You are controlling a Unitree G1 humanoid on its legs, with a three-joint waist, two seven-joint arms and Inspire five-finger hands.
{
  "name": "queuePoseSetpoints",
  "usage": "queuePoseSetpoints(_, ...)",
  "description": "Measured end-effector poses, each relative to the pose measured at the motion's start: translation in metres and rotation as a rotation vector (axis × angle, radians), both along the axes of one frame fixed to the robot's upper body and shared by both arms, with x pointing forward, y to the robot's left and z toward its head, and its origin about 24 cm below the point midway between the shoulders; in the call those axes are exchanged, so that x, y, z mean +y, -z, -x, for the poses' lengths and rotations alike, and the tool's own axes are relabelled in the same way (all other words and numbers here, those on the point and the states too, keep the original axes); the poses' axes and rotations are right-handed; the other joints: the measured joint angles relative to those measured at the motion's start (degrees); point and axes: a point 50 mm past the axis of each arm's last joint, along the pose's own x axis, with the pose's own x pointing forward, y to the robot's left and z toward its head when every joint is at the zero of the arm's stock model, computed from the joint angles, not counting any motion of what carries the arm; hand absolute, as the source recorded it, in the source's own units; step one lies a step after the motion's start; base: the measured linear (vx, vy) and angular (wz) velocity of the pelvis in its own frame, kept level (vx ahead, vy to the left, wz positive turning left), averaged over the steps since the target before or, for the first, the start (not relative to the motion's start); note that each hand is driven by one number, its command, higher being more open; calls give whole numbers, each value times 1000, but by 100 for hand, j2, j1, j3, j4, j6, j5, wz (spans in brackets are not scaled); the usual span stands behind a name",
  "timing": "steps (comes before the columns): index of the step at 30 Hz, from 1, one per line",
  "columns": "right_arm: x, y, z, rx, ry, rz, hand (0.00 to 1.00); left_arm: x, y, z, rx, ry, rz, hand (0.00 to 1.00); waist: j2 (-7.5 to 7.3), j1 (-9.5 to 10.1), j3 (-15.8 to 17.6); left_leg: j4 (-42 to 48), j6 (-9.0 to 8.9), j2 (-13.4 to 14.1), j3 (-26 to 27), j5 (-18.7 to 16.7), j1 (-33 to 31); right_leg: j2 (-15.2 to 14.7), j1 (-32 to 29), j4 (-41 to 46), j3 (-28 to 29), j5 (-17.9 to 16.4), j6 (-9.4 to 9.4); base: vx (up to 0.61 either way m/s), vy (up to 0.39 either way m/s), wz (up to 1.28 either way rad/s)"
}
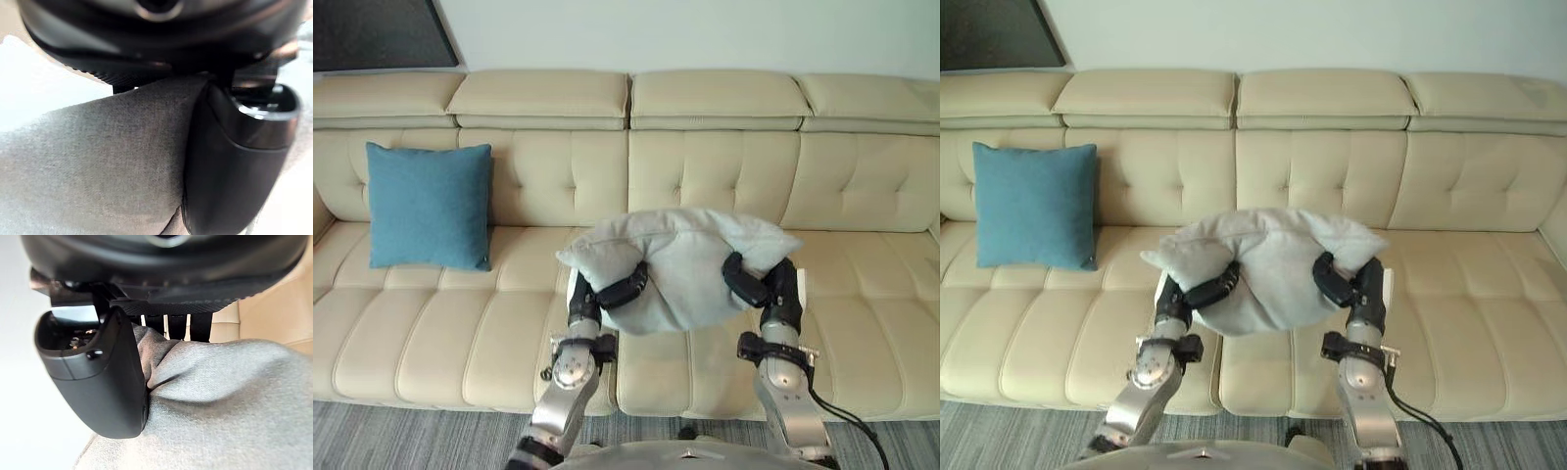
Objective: Pick up cushions and gather them together orderly.
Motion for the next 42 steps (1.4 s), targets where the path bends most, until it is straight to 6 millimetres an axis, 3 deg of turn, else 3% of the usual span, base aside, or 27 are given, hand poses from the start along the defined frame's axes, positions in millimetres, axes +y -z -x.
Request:
queuePoseSetpoints(4,5,-19,-30,-94,3,11,0,4,-27,-29,-131,-4,-77,0,-22,-15,27,-206,20,-16,-66,275,-192,21,25,-619,-80,431,-3,-94,24,10)
queuePoseSetpoints(9,17,-51,-73,-220,4,18,0,6,-67,-62,-302,-69,-144,0,-111,21,429,-221,8,12,-57,477,-684,87,-193,-1227,-82,1005,-75,-132,-5,0)
queuePoseSetpoints(16,27,-99,-117,-348,42,32,0,3,-122,-111,-467,-137,-215,0,-132,145,1021,84,-83,50,-58,628,-1612,115,-1040,-1142,-48,1285,-166,-107,-23,-1)
queuePoseSetpoints(21,30,-126,-137,-411,47,45,0,5,-155,-131,-552,-166,-236,0,-105,139,1386,96,-119,64,-37,718,-1912,116,-1369,-1122,-9,1383,-203,-39,-4,-3)
queuePoseSetpoints(22,31,-134,-143,-424,47,51,100,5,-163,-138,-564,-175,-243,0,-100,137,1508,96,-130,69,-36,736,-1972,122,-1434,-1120,-2,1400,-211,0,0,0)
queuePoseSetpoints(23,31,-138,-146,-430,48,55,100,5,-167,-141,-569,-178,-249,100,-97,136,1532,94,-139,71,-38,753,-2040,127,-1504,-1120,-1,1417,-215,0,0,0)
queuePoseSetpoints(29,38,-174,-163,-504,31,37,100,16,-198,-165,-595,-251,-279,100,-65,121,1979,-141,-190,76,-47,967,-2261,144,-1789,-1221,-4,1545,-257,-2,-4,1)
queuePoseSetpoints(38,47,-194,-165,-582,6,-35,100,35,-211,-172,-590,-385,-211,100,-64,138,1981,-353,-193,74,-57,1107,-2380,157,-1822,-1582,-46,1760,-268,23,5,3)
queuePoseSetpoints(42,43,-207,-171,-595,22,-83,100,34,-215,-177,-580,-387,-205,100,-66,138,1981,-423,-193,69,-62,1160,-2362,164,-1728,-1795,-57,1886,-259,27,27,2)
